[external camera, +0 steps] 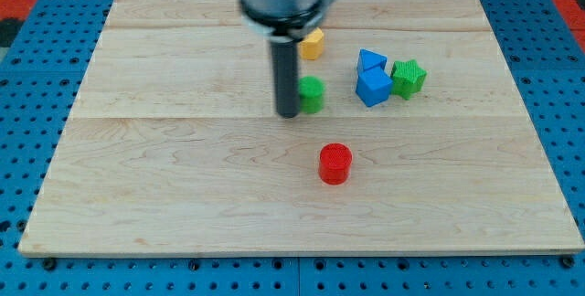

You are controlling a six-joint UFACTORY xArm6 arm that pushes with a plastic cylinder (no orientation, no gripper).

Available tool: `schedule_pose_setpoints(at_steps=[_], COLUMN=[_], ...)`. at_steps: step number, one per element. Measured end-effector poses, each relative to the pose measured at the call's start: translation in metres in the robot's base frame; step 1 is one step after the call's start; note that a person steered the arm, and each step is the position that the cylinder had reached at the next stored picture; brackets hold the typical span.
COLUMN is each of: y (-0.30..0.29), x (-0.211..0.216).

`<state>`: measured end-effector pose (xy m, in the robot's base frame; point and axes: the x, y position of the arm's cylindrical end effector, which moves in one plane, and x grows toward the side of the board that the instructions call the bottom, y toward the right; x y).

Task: Push the red star green circle into the group of blocks

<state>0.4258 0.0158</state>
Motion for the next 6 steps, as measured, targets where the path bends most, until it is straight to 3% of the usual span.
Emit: schedule_pose_setpoints(at_steps=[1,2,4,5,6], y=[0.054,0.024,-0.124,-0.095,-0.114], x=[-0.01,-0.007,-0.027,-0.082,-0.103])
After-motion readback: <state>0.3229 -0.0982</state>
